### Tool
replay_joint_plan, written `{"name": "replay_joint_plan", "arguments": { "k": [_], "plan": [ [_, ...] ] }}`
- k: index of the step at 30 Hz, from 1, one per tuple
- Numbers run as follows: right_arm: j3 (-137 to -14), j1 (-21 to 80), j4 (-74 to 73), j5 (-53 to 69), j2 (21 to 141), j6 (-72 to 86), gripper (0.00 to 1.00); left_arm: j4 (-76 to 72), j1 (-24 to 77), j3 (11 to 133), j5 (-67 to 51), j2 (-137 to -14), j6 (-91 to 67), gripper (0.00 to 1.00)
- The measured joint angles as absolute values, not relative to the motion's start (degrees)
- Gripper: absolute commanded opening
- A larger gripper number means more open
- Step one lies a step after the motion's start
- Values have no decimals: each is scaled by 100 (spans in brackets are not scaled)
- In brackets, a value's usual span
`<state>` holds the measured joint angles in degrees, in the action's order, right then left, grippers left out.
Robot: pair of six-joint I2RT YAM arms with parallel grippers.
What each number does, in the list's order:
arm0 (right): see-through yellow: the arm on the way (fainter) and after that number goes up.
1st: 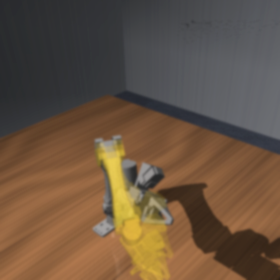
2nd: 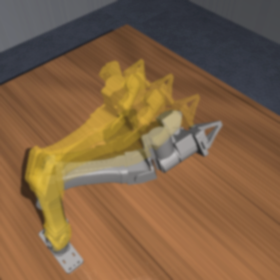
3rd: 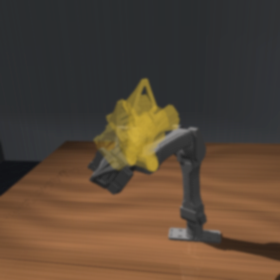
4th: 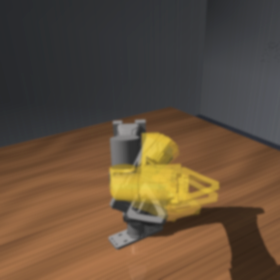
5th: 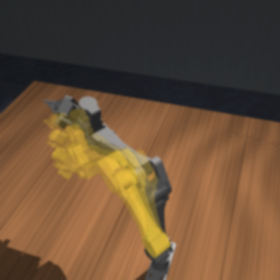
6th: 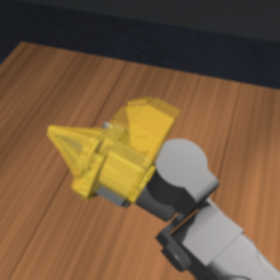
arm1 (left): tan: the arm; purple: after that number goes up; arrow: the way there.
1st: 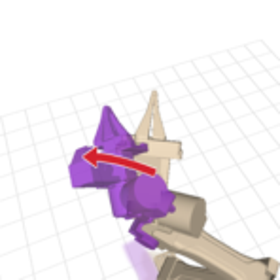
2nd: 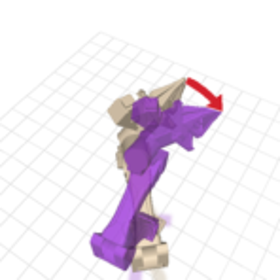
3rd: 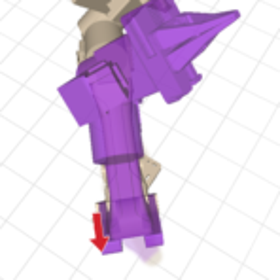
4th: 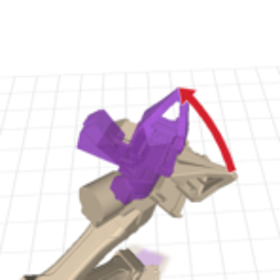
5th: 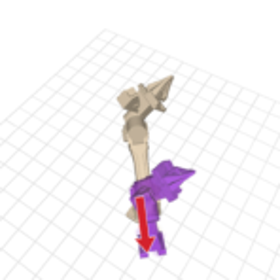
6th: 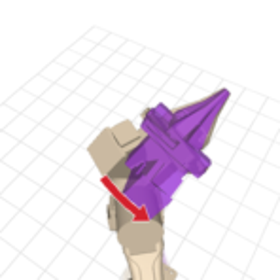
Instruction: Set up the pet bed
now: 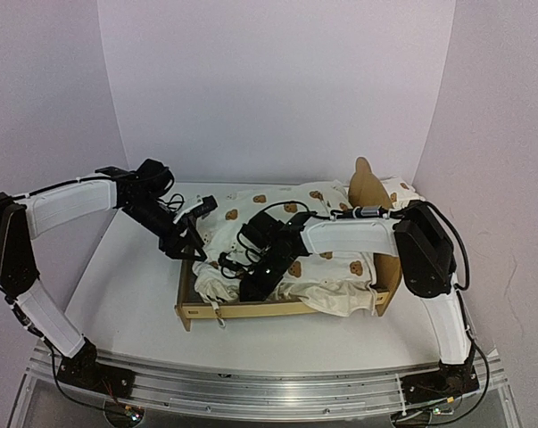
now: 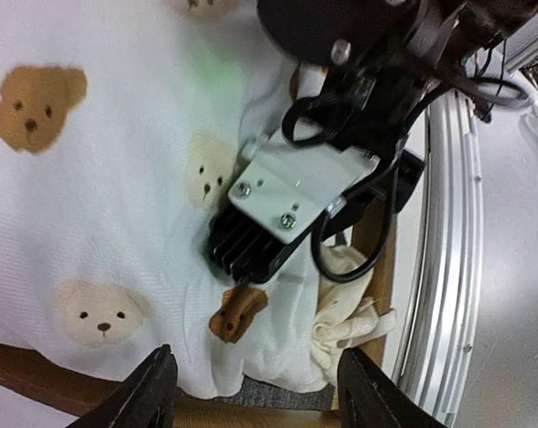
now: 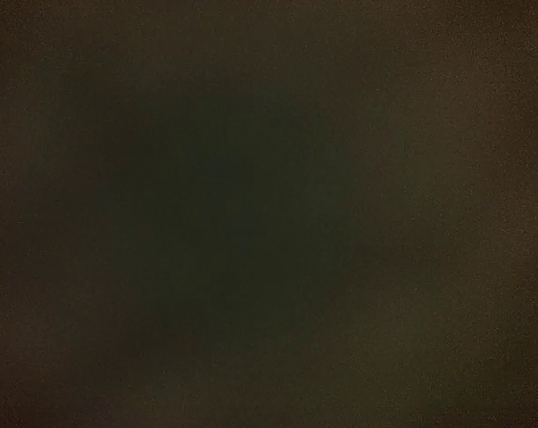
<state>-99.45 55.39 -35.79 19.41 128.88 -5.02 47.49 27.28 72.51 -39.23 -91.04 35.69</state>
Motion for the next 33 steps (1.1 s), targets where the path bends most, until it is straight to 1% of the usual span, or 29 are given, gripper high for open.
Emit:
{"name": "replay_joint_plan", "arguments": {
  "k": [3,6,9,14,19,22,25,28,30,33],
  "plan": [
    [-10027,5638,-3711,1443,12844,-567,28,4919,2691,7459,-4213,-8872,3832,65],
    [-10038,5695,-3743,1120,12793,-675,33,5066,2785,7575,-4388,-8705,4030,62],
    [-10032,5683,-3799,1165,12689,-724,35,5255,3139,7580,-4348,-8621,4183,60],
    [-10020,5648,-4132,1619,12266,-311,36,5463,3882,7559,-4362,-8527,4322,57],
    [-9986,5574,-4129,1933,11576,388,37,5554,4012,7559,-4332,-8416,4471,56],
    [-9855,5505,-4074,1857,11141,759,39,5532,4339,7533,-4122,-8414,4514,56],
    [-9427,5385,-3973,1454,10643,1281,41,5411,4822,7395,-3873,-8428,4445,59],
    [-8685,5152,-3940,845,10062,1830,45,5279,5164,7275,-3628,-8548,4266,63],
    [-8162,4995,-3999,398,9694,2134,48,5154,5285,7227,-3402,-8720,4124,64],
    [-7680,4865,-4130,-83,9327,2436,50,5036,5385,7235,-3037,-9118,3848,63]
  ]
}}
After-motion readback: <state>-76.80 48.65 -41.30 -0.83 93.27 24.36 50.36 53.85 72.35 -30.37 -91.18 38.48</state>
